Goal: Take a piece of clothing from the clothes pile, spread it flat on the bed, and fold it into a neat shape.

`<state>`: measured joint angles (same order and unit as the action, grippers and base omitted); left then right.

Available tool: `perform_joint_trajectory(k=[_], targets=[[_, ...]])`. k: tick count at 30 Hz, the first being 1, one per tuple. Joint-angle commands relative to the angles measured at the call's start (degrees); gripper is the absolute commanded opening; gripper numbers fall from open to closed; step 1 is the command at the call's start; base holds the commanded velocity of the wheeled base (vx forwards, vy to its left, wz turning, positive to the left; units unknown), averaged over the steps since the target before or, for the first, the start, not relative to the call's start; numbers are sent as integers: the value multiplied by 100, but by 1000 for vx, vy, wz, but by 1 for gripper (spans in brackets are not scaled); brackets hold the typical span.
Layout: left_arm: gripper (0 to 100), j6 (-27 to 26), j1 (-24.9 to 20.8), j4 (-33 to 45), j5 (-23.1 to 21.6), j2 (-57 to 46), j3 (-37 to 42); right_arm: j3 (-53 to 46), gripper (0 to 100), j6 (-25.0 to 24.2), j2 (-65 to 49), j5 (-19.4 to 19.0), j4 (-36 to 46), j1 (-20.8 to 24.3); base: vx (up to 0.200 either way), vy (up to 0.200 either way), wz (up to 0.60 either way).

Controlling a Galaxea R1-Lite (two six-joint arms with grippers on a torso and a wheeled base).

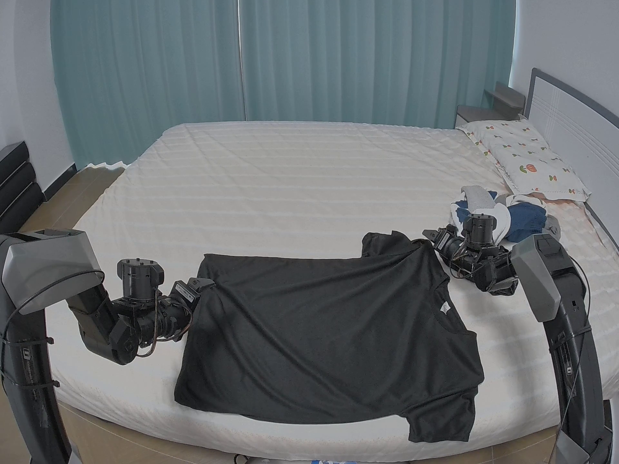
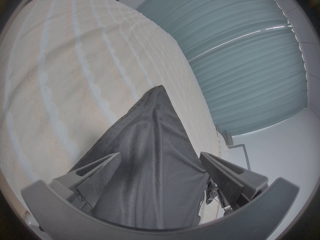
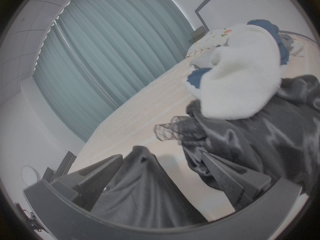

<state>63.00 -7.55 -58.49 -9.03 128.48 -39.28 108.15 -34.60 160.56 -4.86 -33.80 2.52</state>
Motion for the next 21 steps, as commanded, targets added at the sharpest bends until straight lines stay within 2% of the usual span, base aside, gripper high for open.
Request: perform_joint_trajectory(k=[1,3,4,5,6,12,15,17,18,20,21], targets=[[100,2,-1,-4,7,11,8,-2273,100,-65,-1326,-41,-645,-121,0,0,0],[100,2,-1,-4,-2,2,8,-2897,100,-91,-1625,-23,-979,-129,0,0,0],[100,2,-1,-4,-2,2,8,-2897,100,-91,-1625,-23,-979,-129,0,0,0],[100,2,-1,-4,7,-16,34,-3907,100,-117,-2099,-23,-1392,-147,0,0,0],[100,2,-10,-4,7,-33,105,-4443,100,-144,-2380,-50,-1621,-147,-200,0,0],[100,2,-89,39,-2,-341,430,-6764,100,-337,-3374,-111,-2640,-121,-200,0,0],[100,-7,-142,57,-2,-438,465,-7361,100,-364,-3585,-138,-3018,-156,-200,0,0],[100,-16,-203,75,-2,-525,474,-8135,100,-495,-3804,-226,-3422,-156,-200,0,0],[100,-16,-203,75,-2,-525,474,-8135,100,-495,-3804,-226,-3422,-156,0,0,0],[100,-148,-265,66,-2,-534,632,-8926,100,-451,-3919,-410,-3818,-147,0,0,0],[100,-148,-265,66,-2,-534,632,-8926,100,-451,-3919,-410,-3818,-147,0,0,0]])
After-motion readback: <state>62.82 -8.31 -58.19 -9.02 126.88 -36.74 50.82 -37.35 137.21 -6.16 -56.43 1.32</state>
